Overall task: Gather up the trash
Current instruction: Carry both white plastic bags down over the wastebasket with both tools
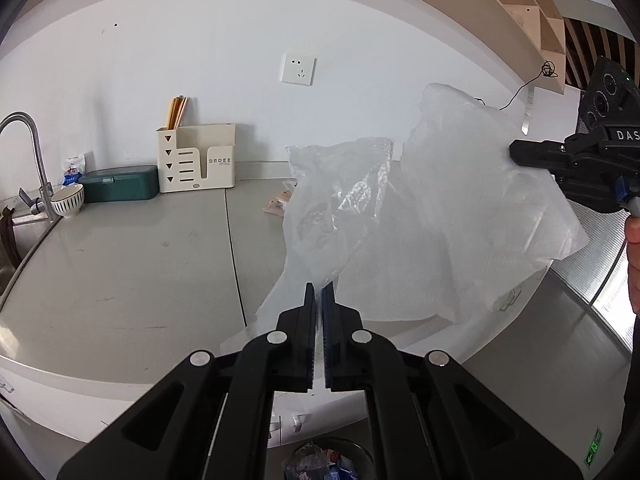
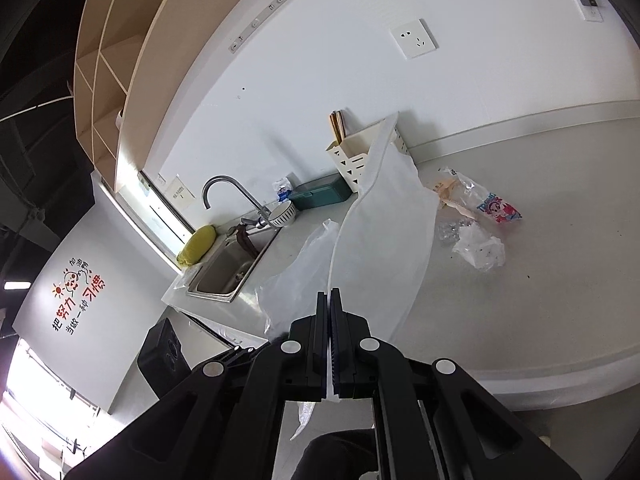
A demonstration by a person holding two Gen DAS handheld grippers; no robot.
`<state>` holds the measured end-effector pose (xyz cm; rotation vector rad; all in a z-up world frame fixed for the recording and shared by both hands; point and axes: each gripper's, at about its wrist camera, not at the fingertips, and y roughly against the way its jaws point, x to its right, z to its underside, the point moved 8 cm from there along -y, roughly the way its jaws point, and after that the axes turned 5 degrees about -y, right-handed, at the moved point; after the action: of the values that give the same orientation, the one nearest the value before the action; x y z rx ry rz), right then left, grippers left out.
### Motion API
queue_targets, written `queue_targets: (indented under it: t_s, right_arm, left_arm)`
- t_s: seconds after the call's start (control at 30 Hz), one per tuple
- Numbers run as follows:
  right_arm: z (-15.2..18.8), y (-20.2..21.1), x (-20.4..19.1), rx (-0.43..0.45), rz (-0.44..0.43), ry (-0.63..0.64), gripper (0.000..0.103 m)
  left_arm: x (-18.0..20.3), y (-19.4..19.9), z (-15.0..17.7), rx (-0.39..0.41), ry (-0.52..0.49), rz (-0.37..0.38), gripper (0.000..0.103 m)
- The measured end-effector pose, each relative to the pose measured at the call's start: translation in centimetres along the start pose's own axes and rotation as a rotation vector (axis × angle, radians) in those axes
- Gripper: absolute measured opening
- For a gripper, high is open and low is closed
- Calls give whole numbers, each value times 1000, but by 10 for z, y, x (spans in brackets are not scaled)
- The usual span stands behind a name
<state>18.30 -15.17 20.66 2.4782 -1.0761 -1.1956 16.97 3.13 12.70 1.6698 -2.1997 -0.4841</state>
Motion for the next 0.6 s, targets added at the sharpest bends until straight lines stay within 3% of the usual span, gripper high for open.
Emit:
queue_targets:
  t_s: [0.6]
  right_arm:
    - [125, 68, 12, -23, 39, -29, 6]
  left_arm:
    - [62, 89, 50, 28, -51, 83, 4]
